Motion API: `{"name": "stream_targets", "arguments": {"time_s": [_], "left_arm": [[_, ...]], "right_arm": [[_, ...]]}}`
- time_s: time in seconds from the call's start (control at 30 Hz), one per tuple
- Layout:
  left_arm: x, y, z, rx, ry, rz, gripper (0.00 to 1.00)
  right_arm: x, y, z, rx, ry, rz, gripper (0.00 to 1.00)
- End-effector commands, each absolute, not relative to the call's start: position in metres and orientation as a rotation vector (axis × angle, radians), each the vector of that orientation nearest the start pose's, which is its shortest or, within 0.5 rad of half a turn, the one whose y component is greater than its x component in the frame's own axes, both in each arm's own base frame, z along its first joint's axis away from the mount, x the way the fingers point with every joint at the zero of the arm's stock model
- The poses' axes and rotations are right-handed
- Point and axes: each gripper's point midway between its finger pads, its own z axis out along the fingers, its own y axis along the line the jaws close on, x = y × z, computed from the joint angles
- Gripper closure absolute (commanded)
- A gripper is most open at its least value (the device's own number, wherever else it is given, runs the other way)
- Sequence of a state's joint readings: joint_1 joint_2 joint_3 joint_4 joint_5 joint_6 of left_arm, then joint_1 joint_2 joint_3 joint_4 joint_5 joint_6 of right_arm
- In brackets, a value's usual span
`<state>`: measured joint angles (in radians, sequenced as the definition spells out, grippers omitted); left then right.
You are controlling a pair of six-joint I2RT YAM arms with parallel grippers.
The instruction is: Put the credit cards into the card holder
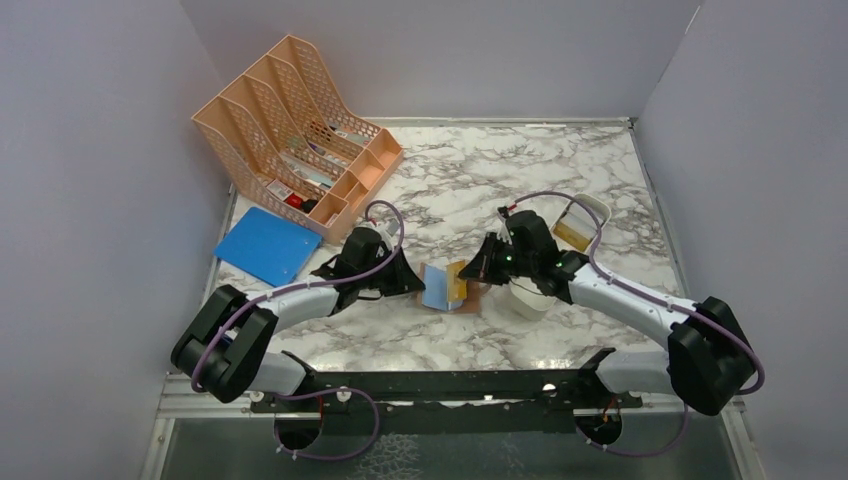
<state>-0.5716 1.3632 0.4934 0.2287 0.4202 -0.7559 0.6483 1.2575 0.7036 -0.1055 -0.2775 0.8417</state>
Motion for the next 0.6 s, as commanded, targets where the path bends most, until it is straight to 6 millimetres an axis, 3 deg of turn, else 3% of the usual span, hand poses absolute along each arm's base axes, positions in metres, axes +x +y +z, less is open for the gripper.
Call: {"name": "stream_targets", "arguments": {"time_s": [0.0,0.07,0.27,0.37,0.57], "left_arm": [[0.224,-0.241,0.046,0.000,2.486,-0.974,0.86],[0.221,-0.234,0.041,-0.015,2.506,-0.930,0.86],[0.219,-0.225,0.044,-0.044,2.519,-0.875,0.67],[0.221,-0.228,0.056,-0.038,2.501,-0.893,0.65],[0.223,-0.242,0.099,0.011,2.422,-1.007,0.65]], "right_arm": [[0.233,0.263,0.101,0.050,2.441,0.967,0.99],[0.232,0.261,0.093,0.051,2.442,0.955,0.99],[0.231,0.264,0.079,0.034,2.454,0.973,0.99],[0.231,0.265,0.077,0.038,2.459,0.973,0.99],[0.236,0.269,0.079,0.058,2.430,0.998,0.99]]}}
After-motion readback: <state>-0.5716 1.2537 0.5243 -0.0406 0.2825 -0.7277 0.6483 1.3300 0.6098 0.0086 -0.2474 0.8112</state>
